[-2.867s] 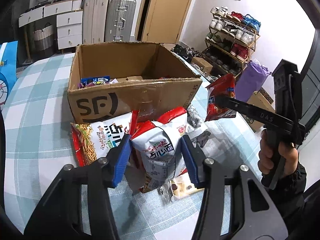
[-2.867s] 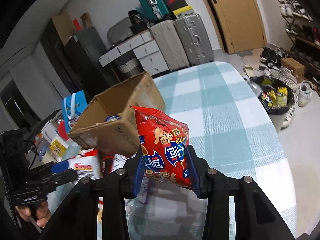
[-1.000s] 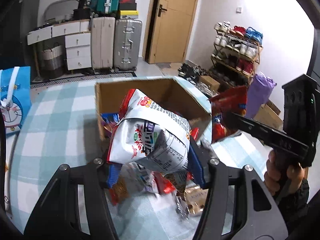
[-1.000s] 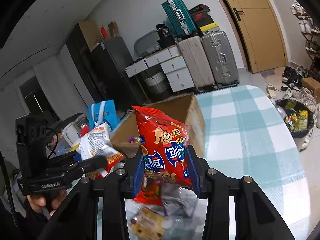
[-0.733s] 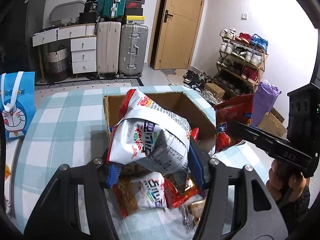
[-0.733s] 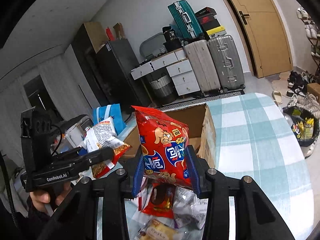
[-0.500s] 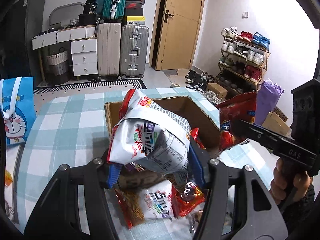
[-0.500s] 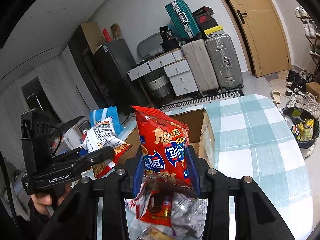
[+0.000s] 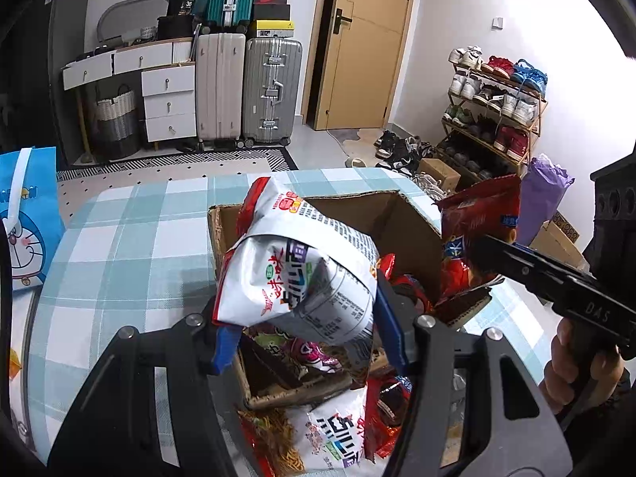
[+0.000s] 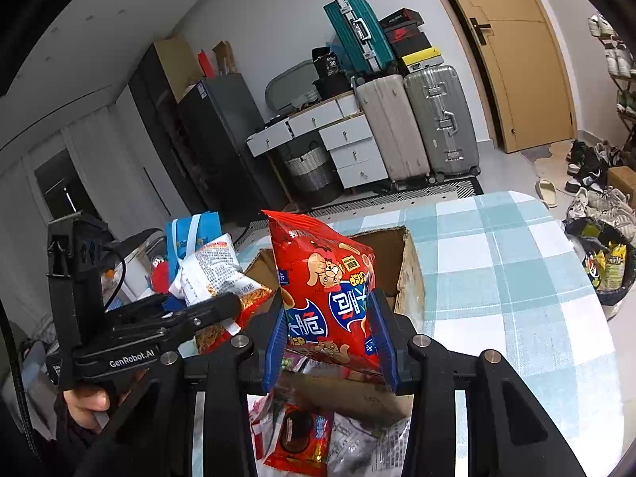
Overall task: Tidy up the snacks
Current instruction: 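Carry both bags over the box and lower them inside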
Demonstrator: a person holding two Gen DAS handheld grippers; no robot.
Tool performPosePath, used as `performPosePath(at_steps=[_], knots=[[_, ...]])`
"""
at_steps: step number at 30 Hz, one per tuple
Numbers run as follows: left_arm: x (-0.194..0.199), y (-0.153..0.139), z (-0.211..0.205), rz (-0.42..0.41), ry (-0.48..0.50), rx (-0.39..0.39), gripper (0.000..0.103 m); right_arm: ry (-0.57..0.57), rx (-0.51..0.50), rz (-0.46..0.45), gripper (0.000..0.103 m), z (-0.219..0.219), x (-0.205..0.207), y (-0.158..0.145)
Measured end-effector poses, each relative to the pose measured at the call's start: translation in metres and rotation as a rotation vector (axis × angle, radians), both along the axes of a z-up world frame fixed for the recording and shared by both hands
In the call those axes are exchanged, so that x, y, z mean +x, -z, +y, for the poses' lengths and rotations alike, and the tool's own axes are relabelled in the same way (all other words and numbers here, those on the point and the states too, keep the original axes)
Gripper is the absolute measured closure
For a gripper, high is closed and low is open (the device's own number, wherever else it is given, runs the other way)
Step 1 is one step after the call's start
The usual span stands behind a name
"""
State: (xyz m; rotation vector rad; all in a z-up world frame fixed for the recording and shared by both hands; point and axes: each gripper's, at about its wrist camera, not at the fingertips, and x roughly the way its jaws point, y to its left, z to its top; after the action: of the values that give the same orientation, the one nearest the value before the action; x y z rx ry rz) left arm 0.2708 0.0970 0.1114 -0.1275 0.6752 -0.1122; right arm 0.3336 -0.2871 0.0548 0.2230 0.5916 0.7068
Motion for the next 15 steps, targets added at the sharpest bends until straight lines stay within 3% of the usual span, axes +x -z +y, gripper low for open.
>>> performPosePath(at_steps=[15], knots=[[0.03,0.029,-0.008,0.021,0.004,0.009,0.047,-0.018,-0.022,0.013,0.064,0.012,0.02,0.006]])
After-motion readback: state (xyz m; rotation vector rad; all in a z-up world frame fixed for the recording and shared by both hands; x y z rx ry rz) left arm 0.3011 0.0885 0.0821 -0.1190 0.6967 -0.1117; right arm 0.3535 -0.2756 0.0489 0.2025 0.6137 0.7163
